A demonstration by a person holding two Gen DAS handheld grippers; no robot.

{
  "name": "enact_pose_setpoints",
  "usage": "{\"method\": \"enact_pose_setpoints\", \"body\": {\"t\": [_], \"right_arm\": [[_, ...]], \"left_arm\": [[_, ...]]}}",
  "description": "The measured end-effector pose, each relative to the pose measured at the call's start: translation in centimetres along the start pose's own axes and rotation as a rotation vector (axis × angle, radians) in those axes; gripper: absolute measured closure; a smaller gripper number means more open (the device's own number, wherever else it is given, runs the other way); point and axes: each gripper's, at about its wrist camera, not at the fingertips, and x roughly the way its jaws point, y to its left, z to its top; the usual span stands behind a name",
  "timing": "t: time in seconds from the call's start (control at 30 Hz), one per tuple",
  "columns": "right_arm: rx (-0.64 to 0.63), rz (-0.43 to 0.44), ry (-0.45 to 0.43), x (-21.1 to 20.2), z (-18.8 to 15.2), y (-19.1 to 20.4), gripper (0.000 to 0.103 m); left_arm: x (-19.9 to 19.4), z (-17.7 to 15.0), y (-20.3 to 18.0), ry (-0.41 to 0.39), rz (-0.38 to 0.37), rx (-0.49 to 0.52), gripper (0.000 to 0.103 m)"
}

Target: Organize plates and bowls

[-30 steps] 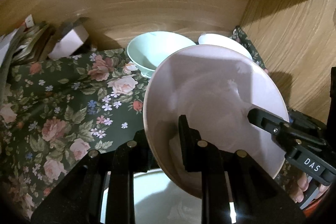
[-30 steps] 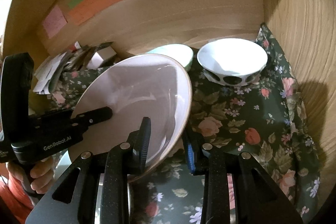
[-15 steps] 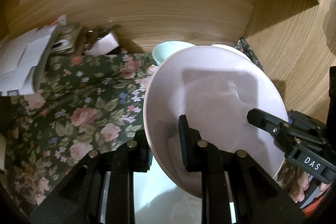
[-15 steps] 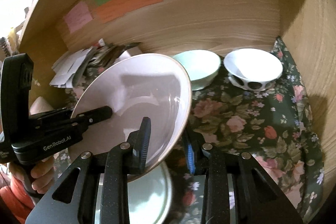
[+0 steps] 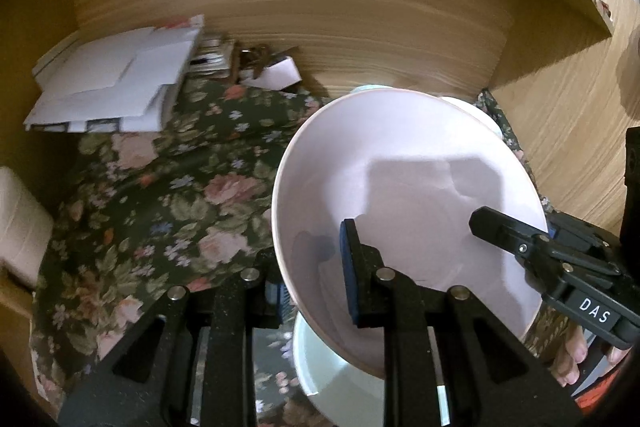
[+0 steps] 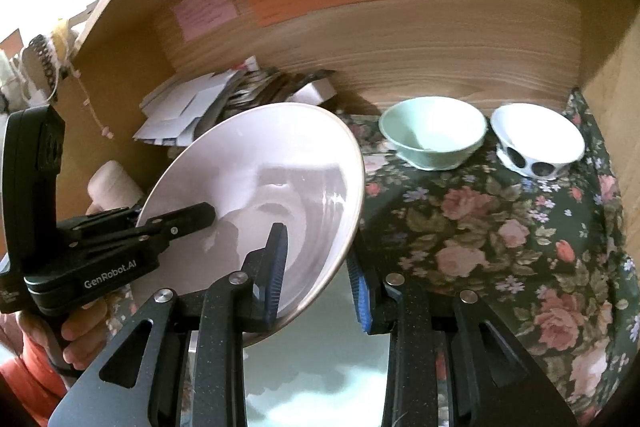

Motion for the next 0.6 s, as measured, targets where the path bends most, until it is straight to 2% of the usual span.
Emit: {"method": "enact_pose_setpoints", "body": {"t": [0.3, 0.6], "right_arm": [[-0.042, 0.039, 0.018, 1.0, -0.6, 3.4, 0.076], [-0.084, 0.075, 0.057, 2.8, -1.4, 6.6, 0.076]], "left_arm": [[-2.3, -1.7, 3.4, -0.020, 0.037, -0.041, 0.082], [-3.3, -3.4, 6.9, -0.004, 0.075, -0.098, 0.082]]}}
